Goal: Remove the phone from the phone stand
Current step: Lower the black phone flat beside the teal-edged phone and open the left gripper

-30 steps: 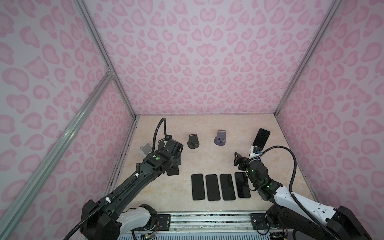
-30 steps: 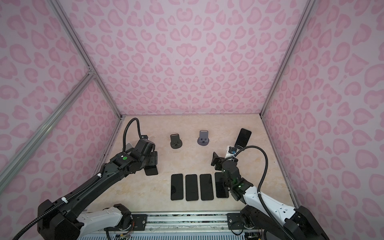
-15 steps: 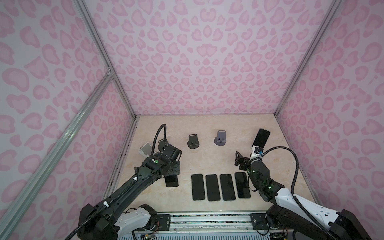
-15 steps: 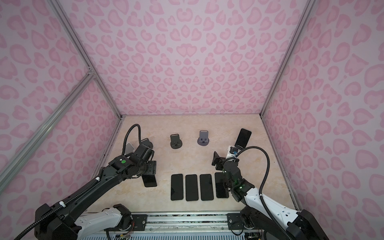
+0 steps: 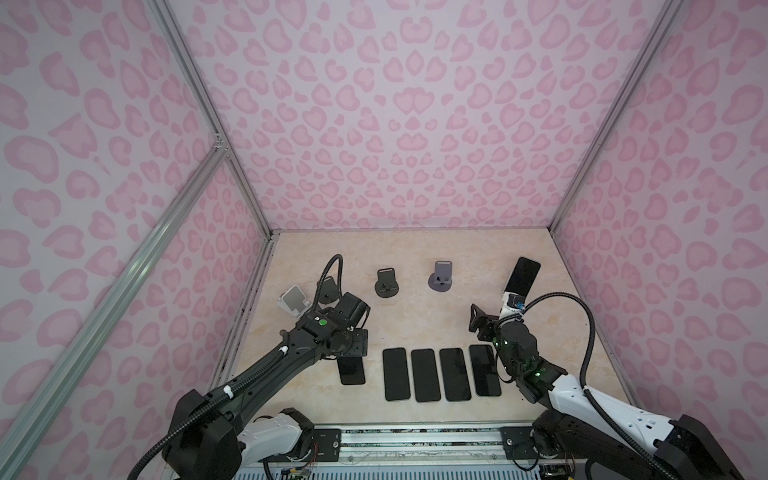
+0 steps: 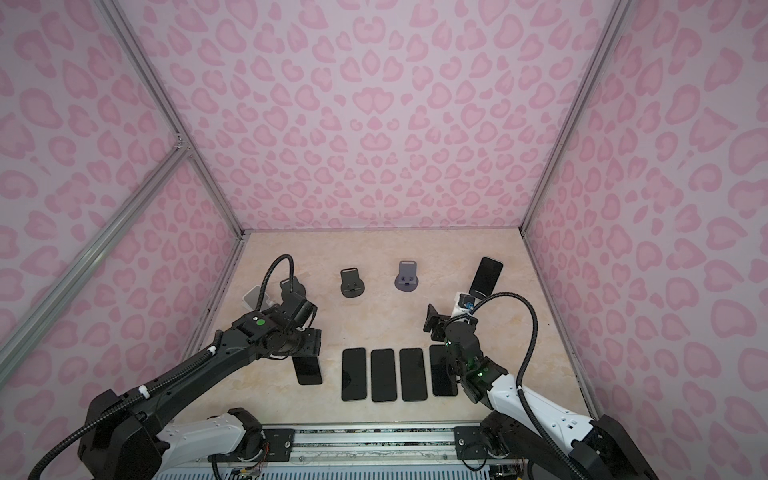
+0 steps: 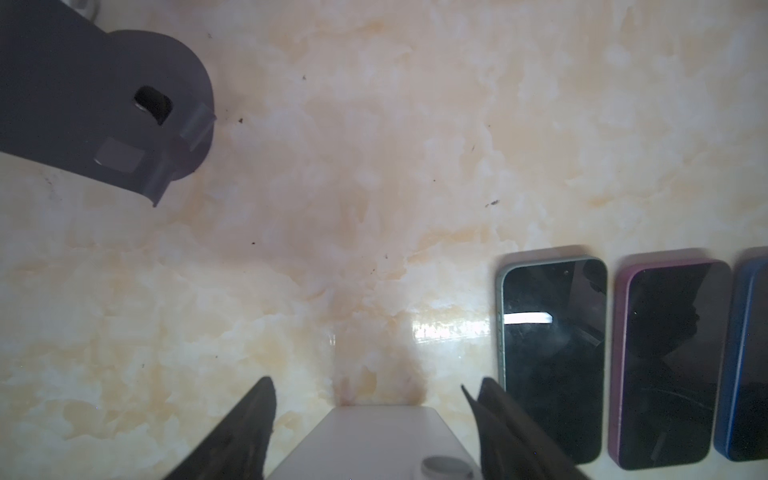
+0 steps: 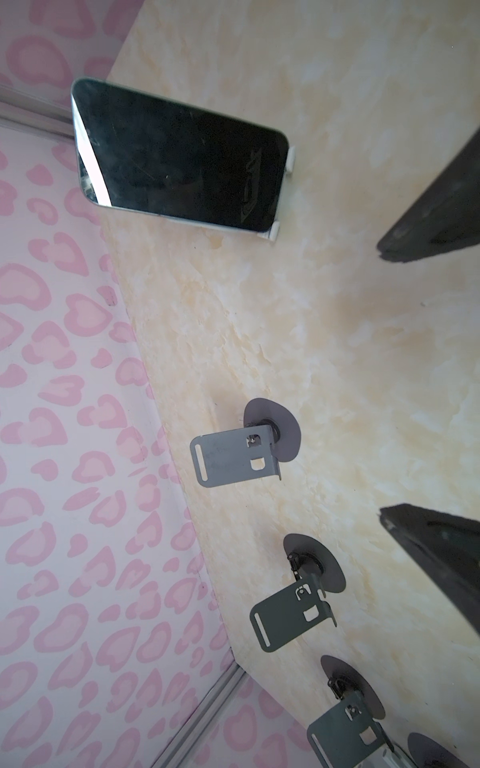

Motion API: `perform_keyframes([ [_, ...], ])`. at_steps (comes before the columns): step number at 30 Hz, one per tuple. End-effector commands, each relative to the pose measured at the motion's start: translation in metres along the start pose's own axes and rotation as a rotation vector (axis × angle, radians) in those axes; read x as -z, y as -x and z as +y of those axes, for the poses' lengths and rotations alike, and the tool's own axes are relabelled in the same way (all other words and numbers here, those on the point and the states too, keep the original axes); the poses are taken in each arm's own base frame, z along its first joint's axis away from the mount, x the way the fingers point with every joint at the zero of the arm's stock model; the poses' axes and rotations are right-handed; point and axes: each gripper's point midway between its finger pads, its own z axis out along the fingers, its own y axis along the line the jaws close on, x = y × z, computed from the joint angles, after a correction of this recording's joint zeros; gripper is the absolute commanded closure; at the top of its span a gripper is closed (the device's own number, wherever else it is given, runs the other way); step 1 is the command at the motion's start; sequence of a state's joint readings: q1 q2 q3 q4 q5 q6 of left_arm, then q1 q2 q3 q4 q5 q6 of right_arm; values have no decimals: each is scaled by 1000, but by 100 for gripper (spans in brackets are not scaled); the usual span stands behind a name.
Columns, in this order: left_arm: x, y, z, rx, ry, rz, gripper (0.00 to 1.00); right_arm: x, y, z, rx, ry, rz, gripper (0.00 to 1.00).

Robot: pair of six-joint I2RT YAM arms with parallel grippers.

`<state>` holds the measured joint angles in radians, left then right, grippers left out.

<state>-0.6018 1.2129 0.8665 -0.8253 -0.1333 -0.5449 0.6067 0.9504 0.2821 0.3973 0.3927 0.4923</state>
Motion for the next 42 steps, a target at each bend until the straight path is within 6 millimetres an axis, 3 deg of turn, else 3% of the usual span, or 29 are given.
perform_keyframes([
  [1, -5, 2, -9, -11, -27, 5, 57, 0, 1, -1, 3, -9, -15, 7],
  [13, -25, 3, -19, -9, -31, 34, 59, -1, 1, -2, 7, -11, -13, 7],
  [30, -55, -20, -24, 21, -21, 112, 60, -6, -5, 0, 9, -13, 9, 7],
  [42, -69, -10, -21, 17, 33, 84, 60, -6, -6, -2, 11, -19, 11, 7],
])
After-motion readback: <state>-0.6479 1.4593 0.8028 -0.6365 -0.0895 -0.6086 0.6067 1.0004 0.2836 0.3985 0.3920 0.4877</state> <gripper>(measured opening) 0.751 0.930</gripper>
